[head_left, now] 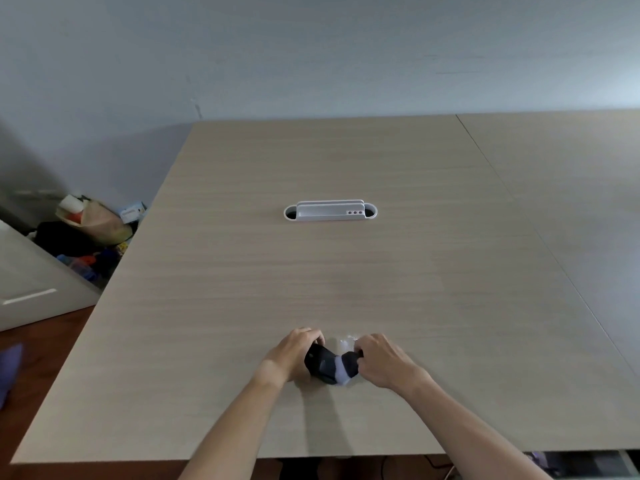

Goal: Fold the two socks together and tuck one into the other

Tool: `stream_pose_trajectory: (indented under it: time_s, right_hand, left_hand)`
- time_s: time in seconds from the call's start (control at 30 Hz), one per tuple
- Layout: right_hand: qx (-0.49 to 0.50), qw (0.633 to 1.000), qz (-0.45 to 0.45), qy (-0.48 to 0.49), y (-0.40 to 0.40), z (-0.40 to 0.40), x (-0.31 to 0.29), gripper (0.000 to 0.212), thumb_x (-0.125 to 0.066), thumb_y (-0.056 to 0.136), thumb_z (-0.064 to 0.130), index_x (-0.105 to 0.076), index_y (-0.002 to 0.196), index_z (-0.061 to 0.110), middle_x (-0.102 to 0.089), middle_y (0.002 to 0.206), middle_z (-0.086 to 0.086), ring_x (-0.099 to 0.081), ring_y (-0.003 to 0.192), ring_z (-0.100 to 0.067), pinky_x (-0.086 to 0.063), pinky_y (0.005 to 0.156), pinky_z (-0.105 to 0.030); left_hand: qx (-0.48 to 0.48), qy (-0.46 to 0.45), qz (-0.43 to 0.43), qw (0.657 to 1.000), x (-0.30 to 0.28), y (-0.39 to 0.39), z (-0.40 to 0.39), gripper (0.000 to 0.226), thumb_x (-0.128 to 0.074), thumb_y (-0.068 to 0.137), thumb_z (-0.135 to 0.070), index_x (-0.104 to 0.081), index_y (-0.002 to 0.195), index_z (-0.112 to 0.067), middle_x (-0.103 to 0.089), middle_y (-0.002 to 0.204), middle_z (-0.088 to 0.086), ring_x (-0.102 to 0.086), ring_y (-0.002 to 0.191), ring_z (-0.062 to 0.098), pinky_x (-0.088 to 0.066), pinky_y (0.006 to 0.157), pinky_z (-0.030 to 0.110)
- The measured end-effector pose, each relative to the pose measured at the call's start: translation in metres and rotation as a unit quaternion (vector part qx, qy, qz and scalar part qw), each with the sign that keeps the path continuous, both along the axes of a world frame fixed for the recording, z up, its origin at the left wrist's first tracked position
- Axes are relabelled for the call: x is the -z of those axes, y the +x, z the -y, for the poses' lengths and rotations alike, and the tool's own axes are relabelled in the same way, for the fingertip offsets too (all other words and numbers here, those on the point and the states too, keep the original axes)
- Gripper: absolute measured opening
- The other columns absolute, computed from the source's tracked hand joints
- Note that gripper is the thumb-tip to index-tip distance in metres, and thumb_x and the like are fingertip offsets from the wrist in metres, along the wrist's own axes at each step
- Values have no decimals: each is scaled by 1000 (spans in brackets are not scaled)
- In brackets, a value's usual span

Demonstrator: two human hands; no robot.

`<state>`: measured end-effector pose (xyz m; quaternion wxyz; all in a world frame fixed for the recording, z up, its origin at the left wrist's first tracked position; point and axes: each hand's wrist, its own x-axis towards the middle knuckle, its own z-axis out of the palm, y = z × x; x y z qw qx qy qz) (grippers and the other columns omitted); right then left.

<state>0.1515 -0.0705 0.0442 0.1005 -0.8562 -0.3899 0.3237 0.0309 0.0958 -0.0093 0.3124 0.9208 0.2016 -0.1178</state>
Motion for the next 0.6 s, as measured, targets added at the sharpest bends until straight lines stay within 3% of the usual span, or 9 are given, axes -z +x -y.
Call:
stream_pose_trajectory:
  time_s: [0.07,0.23,0.37,0.43,0.5,0.6]
  right_hand:
    - [-1,998,56,7,-2,3,-4,10,-45,82,13,-44,72,9,-52,83,-11,-50,73,-34,-35,63,-33]
    - [-21,998,-29,61,-19,-2,-3,10,-46,67,12,-54,66,5,-58,75,-14,-54,68,-37,-39,53,-42]
    - [-27,996,73,36,-20,4,-4,11,-45,83,16,-48,74,10,-55,85,-10,-53,77,-34,-33,63,-32]
    - [18,993,104,45,-16,7,-6,22,-44,86,17,-41,65,11,-53,77,-10,-48,70,-31,-30,56,-27]
    - [60,995,55,59,-12,7,-2,22,-46,75,10,-34,57,10,-46,65,-6,-39,59,-26,-25,45,-29]
    - [82,993,-40,81,-10,8,10,14,-47,63,12,-51,62,-1,-48,59,-7,-36,55,-21,-34,47,-42]
  left_hand:
    - [1,1,-4,1000,-2,1,0,28,-64,60,-20,-53,86,-26,-60,93,-2,-55,82,19,-50,71,32]
    - [-2,-3,-27,1000,-6,3,1,38,-62,59,-3,-54,91,-21,-54,96,-3,-50,85,17,-48,71,31]
    - [-14,12,-29,999,-8,1,7,27,-60,68,-13,-52,91,-26,-56,99,4,-56,89,25,-51,74,37]
    - [-17,22,-33,999,-8,0,7,26,-57,71,-15,-51,92,-29,-53,99,5,-56,91,27,-53,78,39]
    - [-18,26,-38,999,-8,0,7,29,-58,71,-12,-51,93,-29,-53,99,6,-57,91,28,-54,79,42]
    - [-14,32,-48,998,-6,1,7,40,-59,69,-1,-54,100,-26,-53,104,8,-58,95,29,-54,80,41]
